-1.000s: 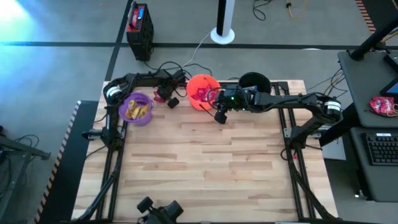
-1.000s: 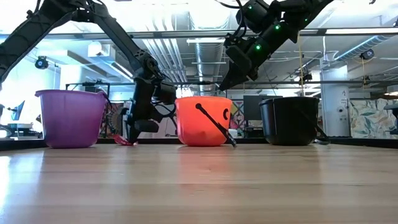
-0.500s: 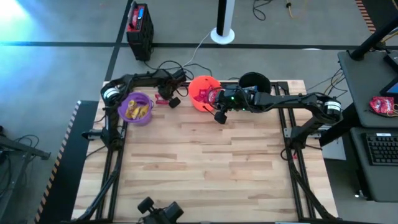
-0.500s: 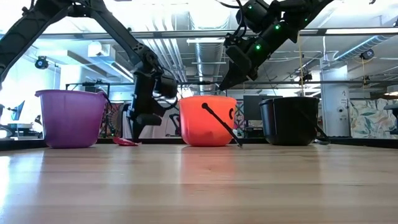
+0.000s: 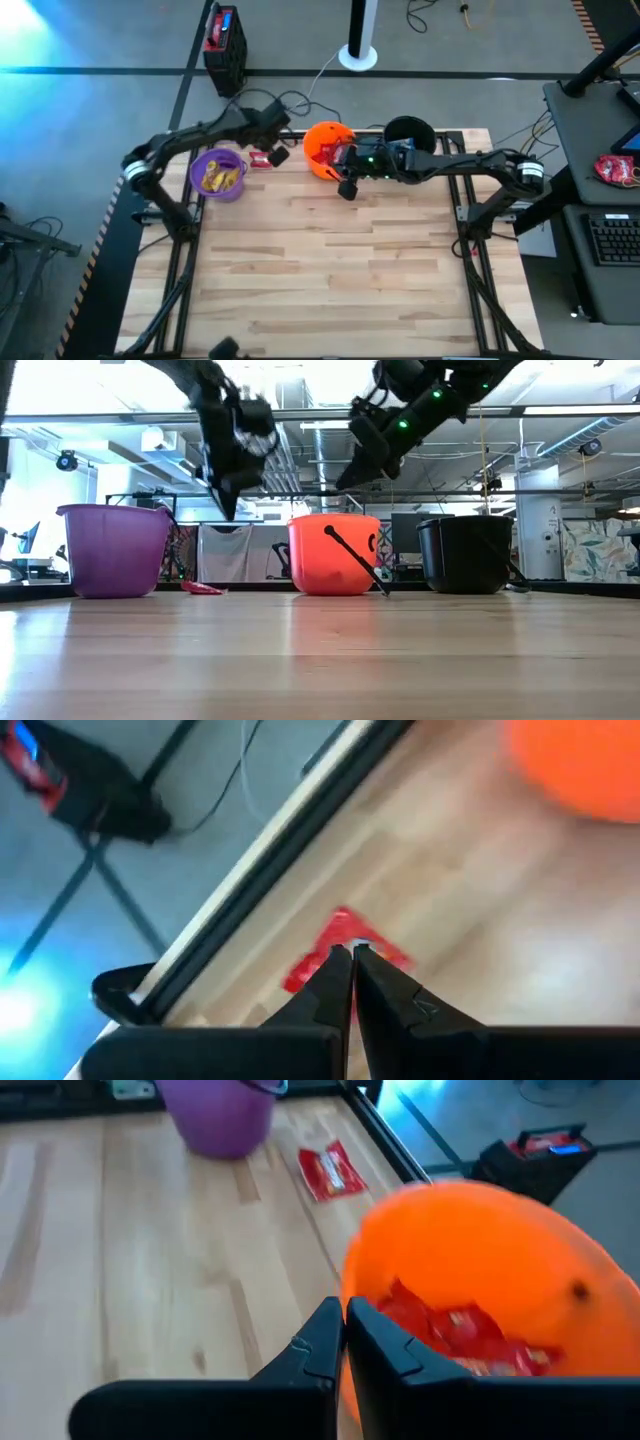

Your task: Sort candy by brand, put in halloween buckets

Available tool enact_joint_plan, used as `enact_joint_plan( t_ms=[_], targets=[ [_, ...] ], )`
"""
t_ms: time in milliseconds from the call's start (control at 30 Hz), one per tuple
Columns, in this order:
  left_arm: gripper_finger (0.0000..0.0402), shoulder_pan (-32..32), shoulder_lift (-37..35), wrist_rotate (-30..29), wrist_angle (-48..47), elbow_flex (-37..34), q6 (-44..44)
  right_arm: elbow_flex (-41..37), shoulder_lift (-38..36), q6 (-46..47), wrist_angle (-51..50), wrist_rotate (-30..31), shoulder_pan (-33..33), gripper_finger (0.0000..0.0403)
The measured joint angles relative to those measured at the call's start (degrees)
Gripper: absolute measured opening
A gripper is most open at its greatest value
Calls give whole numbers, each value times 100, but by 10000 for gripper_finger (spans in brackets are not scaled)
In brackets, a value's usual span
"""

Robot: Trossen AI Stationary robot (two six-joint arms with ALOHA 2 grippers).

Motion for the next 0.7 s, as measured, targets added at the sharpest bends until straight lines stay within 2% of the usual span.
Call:
enact_joint_plan(
  t_ms=[400,567,700],
  targets=[
    [0,-1969,-2544,-857,12,-1429,-1491,1883,1535,-433,29,10,135,12],
    [0,-2199,-3211,-1319,1,-1838,-1637,2672,2184,-564,0,13,135,12],
    [0,-2198,-3521,-1361,44,-1963,-1603,3033,2583,-648,8,59,135,12]
  ],
)
